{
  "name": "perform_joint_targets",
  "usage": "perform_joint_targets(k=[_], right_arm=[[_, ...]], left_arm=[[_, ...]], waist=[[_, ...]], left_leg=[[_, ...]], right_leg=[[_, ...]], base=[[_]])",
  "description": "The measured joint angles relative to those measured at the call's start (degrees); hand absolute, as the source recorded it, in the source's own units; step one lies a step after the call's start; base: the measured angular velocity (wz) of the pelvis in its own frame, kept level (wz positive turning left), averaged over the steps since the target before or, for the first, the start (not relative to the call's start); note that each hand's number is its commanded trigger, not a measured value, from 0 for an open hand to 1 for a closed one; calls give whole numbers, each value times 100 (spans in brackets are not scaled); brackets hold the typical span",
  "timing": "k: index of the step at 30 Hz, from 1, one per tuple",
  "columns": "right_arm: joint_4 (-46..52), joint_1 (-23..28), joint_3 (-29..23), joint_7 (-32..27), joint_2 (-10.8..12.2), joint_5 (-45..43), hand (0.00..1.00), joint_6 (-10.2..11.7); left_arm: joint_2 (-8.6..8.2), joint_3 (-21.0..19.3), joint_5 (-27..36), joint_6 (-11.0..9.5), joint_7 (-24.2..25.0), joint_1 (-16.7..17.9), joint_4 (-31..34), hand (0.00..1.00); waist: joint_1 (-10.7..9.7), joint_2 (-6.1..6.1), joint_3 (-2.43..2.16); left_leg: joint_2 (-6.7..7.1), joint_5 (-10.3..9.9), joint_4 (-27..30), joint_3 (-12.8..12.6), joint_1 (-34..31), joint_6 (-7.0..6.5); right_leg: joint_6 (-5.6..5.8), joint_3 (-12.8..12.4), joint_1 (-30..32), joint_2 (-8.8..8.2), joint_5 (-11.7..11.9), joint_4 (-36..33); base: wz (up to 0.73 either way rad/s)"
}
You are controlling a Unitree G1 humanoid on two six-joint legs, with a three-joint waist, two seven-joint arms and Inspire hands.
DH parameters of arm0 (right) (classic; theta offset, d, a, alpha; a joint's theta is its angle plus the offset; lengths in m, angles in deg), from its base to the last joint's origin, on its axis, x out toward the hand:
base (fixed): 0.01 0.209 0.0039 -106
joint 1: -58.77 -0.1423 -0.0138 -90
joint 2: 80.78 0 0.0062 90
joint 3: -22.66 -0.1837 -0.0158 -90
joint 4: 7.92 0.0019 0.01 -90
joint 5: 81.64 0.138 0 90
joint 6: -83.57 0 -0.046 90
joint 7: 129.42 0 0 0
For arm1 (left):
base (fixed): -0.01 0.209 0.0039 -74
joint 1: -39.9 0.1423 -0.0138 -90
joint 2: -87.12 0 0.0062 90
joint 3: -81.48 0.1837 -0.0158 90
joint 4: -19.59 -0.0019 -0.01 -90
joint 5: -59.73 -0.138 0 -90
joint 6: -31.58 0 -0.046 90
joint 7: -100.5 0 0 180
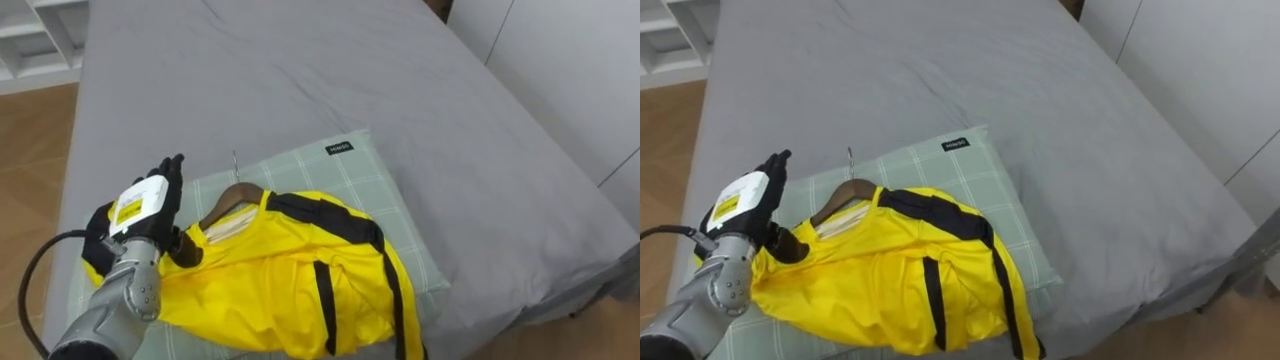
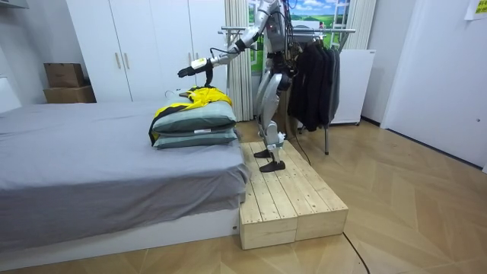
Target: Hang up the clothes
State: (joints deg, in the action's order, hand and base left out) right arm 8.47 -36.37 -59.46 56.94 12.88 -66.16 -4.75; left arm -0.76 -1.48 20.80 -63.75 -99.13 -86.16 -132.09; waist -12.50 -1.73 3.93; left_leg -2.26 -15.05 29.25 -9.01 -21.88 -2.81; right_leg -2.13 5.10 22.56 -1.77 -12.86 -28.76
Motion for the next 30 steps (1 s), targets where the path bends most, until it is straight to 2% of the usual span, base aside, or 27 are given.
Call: perform_joint_targets(k=[8,14,21,30], right_arm=[[-11,-47,118,8,-3,65,0,-7],[-11,-103,325,8,-3,125,0,-7],[-21,-278,336,9,1,118,0,1],[18,-366,447,14,0,36,0,13]], left_arm=[[20,3,3,119,0,-13,-149,0],[19,119,68,118,31,-13,-173,0],[18,128,116,117,189,-46,-366,0],[23,223,132,109,402,-104,-396,0]], waist=[[-8,2,0],[-58,80,49],[-234,84,51],[-282,79,54]], left_leg=[[17,-7,59,-30,-94,-8],[47,-7,47,-26,-102,-7],[72,-6,110,-56,-231,-9],[62,-6,182,-68,-280,-9]], right_leg=[[1,-26,137,-23,-35,-118],[-20,-7,183,-70,-117,-210],[-13,-42,362,-98,-124,-318],[-16,-35,396,-102,-130,-402]], base=[[0],[2],[0],[0]])
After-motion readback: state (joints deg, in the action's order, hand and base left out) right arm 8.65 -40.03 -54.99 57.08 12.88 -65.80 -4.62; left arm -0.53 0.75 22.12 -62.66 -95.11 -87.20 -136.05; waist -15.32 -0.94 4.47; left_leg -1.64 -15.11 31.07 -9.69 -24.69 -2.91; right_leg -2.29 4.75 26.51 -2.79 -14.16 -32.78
